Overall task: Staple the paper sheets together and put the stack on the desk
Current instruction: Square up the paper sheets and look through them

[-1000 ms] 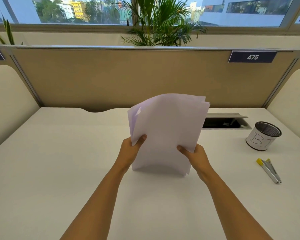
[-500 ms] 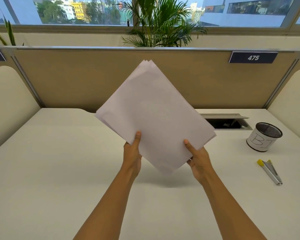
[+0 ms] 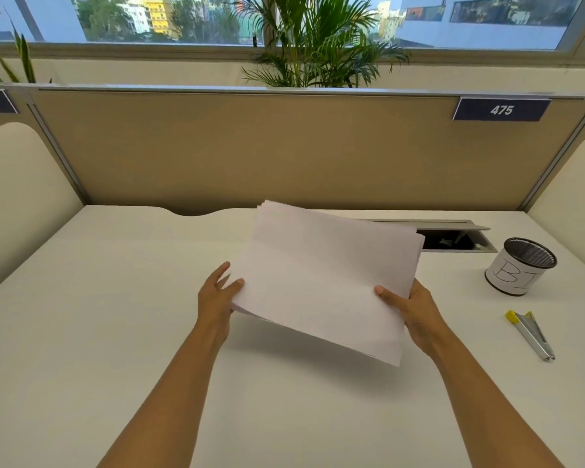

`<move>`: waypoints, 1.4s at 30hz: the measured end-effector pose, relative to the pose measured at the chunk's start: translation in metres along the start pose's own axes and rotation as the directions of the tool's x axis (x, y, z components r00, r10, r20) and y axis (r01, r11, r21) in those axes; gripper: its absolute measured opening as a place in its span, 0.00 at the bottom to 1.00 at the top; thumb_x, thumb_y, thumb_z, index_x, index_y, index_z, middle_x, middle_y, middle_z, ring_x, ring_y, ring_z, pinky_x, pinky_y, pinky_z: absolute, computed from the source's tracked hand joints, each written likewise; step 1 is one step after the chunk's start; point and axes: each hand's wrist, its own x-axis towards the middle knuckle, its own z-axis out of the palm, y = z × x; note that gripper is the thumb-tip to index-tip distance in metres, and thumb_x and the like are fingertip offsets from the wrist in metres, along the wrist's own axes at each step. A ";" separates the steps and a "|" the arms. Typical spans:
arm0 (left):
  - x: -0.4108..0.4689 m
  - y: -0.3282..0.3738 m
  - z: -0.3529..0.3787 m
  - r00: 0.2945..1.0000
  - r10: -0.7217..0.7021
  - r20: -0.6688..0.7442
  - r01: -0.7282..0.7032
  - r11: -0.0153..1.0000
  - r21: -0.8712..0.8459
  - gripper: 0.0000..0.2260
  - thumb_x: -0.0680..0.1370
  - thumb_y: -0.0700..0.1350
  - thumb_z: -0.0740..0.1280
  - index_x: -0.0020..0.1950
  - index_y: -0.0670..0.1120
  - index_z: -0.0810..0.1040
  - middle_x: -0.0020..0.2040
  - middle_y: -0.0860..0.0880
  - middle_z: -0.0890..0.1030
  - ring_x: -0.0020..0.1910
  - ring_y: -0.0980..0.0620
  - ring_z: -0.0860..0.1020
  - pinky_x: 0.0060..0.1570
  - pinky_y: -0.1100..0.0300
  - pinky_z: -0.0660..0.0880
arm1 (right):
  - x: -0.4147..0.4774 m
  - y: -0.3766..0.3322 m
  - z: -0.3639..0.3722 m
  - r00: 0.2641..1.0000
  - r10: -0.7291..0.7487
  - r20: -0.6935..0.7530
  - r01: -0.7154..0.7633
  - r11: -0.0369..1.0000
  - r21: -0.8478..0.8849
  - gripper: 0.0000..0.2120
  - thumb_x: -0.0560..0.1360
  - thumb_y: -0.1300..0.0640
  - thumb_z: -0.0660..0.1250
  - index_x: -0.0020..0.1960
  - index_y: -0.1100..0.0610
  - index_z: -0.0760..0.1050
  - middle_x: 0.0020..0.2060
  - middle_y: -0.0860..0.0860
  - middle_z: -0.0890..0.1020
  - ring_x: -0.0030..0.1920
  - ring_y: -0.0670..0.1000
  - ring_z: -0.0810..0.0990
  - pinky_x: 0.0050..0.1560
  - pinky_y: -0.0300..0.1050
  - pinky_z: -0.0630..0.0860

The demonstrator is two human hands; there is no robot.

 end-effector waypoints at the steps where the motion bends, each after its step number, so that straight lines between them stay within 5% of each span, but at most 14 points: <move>1: 0.001 -0.002 -0.005 0.999 -0.024 0.037 0.022 0.999 0.040 0.24 0.74 0.33 0.67 0.69 0.42 0.70 0.68 0.42 0.71 0.59 0.44 0.73 0.56 0.51 0.73 | 0.001 0.002 -0.002 1.000 0.002 0.006 -0.001 1.000 -0.021 0.23 0.70 0.60 0.72 0.63 0.54 0.72 0.57 0.53 0.81 0.54 0.54 0.81 0.49 0.47 0.80; 5: 0.002 -0.013 -0.015 0.981 -0.122 0.152 0.097 0.982 0.164 0.24 0.75 0.31 0.65 0.71 0.39 0.66 0.69 0.41 0.71 0.58 0.46 0.73 0.56 0.54 0.70 | 0.004 0.010 -0.005 0.999 0.019 -0.044 -0.024 0.994 -0.103 0.28 0.70 0.56 0.72 0.67 0.55 0.67 0.59 0.53 0.78 0.55 0.56 0.79 0.55 0.55 0.77; 12: 0.004 -0.018 -0.018 0.952 -0.259 0.163 0.187 0.913 0.363 0.20 0.77 0.42 0.67 0.68 0.39 0.70 0.61 0.43 0.77 0.52 0.46 0.76 0.51 0.56 0.71 | 0.003 0.019 -0.011 0.993 0.109 -0.051 -0.116 0.976 -0.184 0.24 0.70 0.54 0.73 0.63 0.56 0.71 0.57 0.55 0.80 0.53 0.58 0.80 0.56 0.58 0.77; 16: 0.005 -0.009 -0.012 0.976 -0.132 0.173 0.055 0.918 0.392 0.17 0.77 0.40 0.66 0.65 0.41 0.72 0.57 0.43 0.79 0.49 0.47 0.78 0.45 0.57 0.74 | 0.001 0.008 -0.007 0.996 0.045 -0.082 -0.061 0.979 -0.196 0.23 0.70 0.54 0.73 0.62 0.56 0.72 0.55 0.55 0.81 0.51 0.57 0.81 0.54 0.56 0.79; 20: 0.002 0.004 0.006 0.975 0.111 0.195 -0.168 0.936 0.309 0.15 0.79 0.41 0.63 0.66 0.46 0.69 0.60 0.46 0.78 0.55 0.47 0.77 0.52 0.55 0.75 | -0.003 -0.015 0.002 0.987 -0.099 -0.126 0.090 0.994 -0.068 0.14 0.70 0.56 0.71 0.55 0.53 0.77 0.50 0.51 0.83 0.48 0.53 0.81 0.46 0.47 0.79; 23: -0.002 0.008 0.020 0.958 0.218 0.189 -0.260 0.936 0.238 0.15 0.79 0.43 0.62 0.66 0.46 0.67 0.58 0.49 0.78 0.55 0.49 0.78 0.50 0.62 0.75 | -0.004 -0.024 0.011 0.971 -0.175 -0.165 0.172 0.985 -0.032 0.08 0.71 0.56 0.71 0.48 0.48 0.76 0.45 0.47 0.82 0.46 0.50 0.80 0.44 0.44 0.78; 33: -0.004 -0.003 0.032 0.939 0.272 0.211 -0.323 0.906 0.272 0.11 0.81 0.46 0.57 0.63 0.50 0.70 0.54 0.52 0.77 0.49 0.57 0.77 0.40 0.68 0.73 | 0.000 0.002 0.014 0.971 -0.155 -0.179 0.140 0.985 -0.097 0.13 0.72 0.58 0.70 0.55 0.52 0.73 0.44 0.46 0.81 0.45 0.48 0.79 0.42 0.41 0.76; 42: 0.002 -0.012 0.030 0.949 0.222 0.226 -0.294 0.881 0.370 0.14 0.82 0.46 0.56 0.67 0.46 0.70 0.58 0.48 0.77 0.56 0.47 0.76 0.54 0.55 0.73 | 0.008 0.007 0.010 0.981 -0.100 -0.168 0.073 0.985 -0.155 0.16 0.72 0.57 0.71 0.57 0.56 0.73 0.48 0.52 0.79 0.46 0.52 0.77 0.42 0.41 0.74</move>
